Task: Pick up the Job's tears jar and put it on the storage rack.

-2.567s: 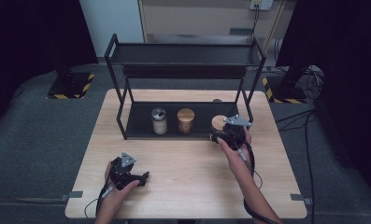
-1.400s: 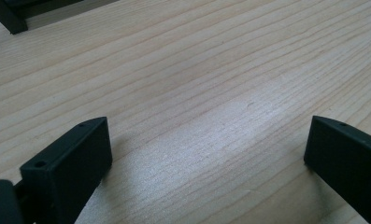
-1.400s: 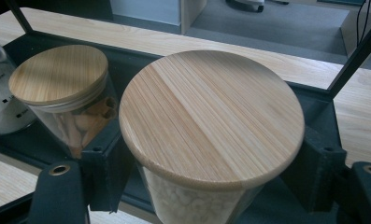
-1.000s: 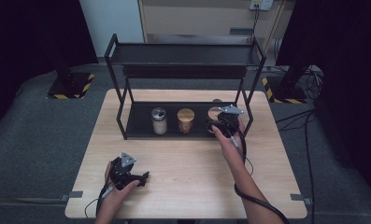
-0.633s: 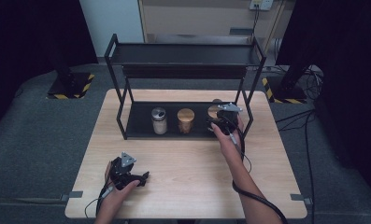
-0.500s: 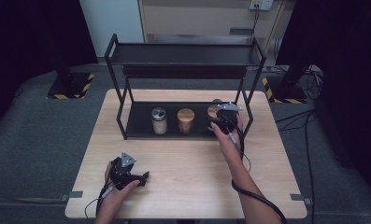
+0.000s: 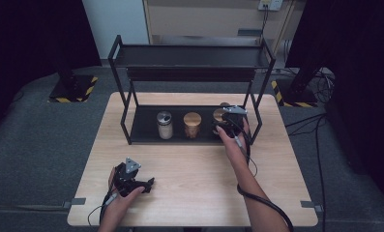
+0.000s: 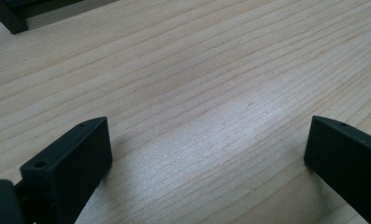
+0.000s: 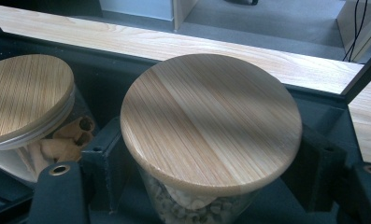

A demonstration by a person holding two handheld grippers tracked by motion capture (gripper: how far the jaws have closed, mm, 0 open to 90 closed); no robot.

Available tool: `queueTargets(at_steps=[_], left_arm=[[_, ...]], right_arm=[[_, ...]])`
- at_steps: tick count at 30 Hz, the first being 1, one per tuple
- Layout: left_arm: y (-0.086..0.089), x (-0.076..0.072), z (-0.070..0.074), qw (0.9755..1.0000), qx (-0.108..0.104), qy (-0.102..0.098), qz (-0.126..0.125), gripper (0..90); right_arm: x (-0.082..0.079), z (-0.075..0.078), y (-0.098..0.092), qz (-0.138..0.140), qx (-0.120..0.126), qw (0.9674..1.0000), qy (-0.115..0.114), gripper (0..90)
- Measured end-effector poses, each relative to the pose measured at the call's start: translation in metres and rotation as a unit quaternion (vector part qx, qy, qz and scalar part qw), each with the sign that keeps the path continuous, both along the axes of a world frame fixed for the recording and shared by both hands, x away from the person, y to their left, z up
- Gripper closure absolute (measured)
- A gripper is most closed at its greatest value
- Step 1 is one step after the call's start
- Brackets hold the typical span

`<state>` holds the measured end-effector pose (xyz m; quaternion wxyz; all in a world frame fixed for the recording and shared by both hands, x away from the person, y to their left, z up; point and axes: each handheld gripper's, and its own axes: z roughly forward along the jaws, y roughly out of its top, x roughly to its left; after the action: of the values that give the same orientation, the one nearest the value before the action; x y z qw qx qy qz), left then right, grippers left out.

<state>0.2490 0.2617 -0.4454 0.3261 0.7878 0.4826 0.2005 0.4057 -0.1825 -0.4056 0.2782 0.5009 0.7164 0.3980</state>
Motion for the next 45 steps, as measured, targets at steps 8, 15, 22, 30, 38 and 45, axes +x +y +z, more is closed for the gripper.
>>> queueTargets(at_steps=[8, 15, 22, 30, 38, 45], left_arm=[[0.000, 0.000, 0.000, 1.0000, 0.000, 0.000, 0.000, 0.0], [0.000, 0.000, 0.000, 1.0000, 0.000, 0.000, 0.000, 0.0], [0.000, 0.000, 0.000, 1.0000, 0.000, 0.000, 0.000, 0.0], [0.000, 0.000, 0.000, 1.0000, 0.000, 0.000, 0.001, 0.0], [0.000, -0.001, 0.000, 1.0000, 0.000, -0.001, 0.001, 0.0], [0.000, -0.001, 0.000, 1.0000, 0.000, -0.001, 0.001, 0.0]], right_arm=[[0.005, -0.006, 0.004, -0.001, 0.000, 1.0000, 0.005, 26.0], [0.007, -0.010, 0.005, -0.004, -0.003, 1.0000, 0.008, 26.0], [0.009, -0.011, 0.007, -0.003, -0.004, 0.9999, 0.009, 26.0], [0.009, -0.012, 0.008, -0.005, -0.007, 0.9999, 0.010, 26.0], [0.007, -0.016, 0.007, -0.004, -0.005, 1.0000, 0.005, 25.9], [0.006, -0.017, 0.007, -0.005, -0.005, 1.0000, 0.003, 25.9]])
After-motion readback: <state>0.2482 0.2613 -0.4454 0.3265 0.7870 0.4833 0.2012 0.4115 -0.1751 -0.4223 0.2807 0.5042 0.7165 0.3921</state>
